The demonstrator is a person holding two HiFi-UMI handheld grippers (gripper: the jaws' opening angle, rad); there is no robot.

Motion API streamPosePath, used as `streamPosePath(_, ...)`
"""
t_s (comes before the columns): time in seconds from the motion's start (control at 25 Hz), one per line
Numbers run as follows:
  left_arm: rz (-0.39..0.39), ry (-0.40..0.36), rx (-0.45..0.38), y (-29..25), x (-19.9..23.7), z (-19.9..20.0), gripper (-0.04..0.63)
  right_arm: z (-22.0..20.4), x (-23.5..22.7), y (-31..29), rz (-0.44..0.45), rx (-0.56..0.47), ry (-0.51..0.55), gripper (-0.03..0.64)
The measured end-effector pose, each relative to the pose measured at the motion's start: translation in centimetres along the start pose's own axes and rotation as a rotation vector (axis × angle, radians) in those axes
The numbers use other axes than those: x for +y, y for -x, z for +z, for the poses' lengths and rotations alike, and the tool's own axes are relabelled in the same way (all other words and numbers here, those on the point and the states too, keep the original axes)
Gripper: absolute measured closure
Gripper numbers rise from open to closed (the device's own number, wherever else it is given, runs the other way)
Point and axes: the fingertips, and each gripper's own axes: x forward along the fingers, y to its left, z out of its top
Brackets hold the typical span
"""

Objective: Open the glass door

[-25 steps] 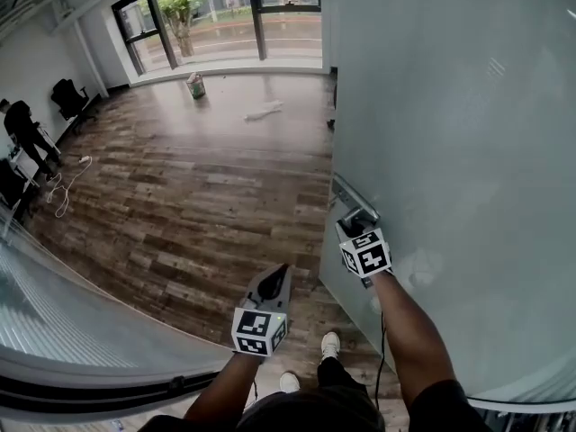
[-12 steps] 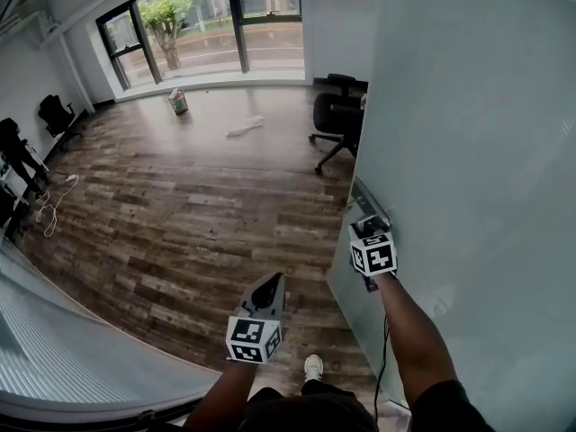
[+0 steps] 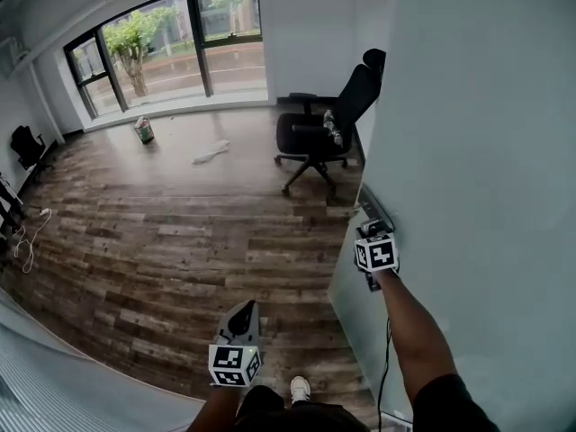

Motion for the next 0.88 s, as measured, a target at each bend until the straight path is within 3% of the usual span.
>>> streamPosePath(0.4,0.002,-0.013,0.011,-3.6,0.3,0.2,0.592,-0.9,-10.9,-0.5,-0.116,0.046,-0.067,0.603)
streamPosePath(0.88,-0.011,-0.041,0.004,-7.0,-1.2,1.9,0.592,-2.2,-20.1,0.2,-0.203,0.087,-0.13,0.603)
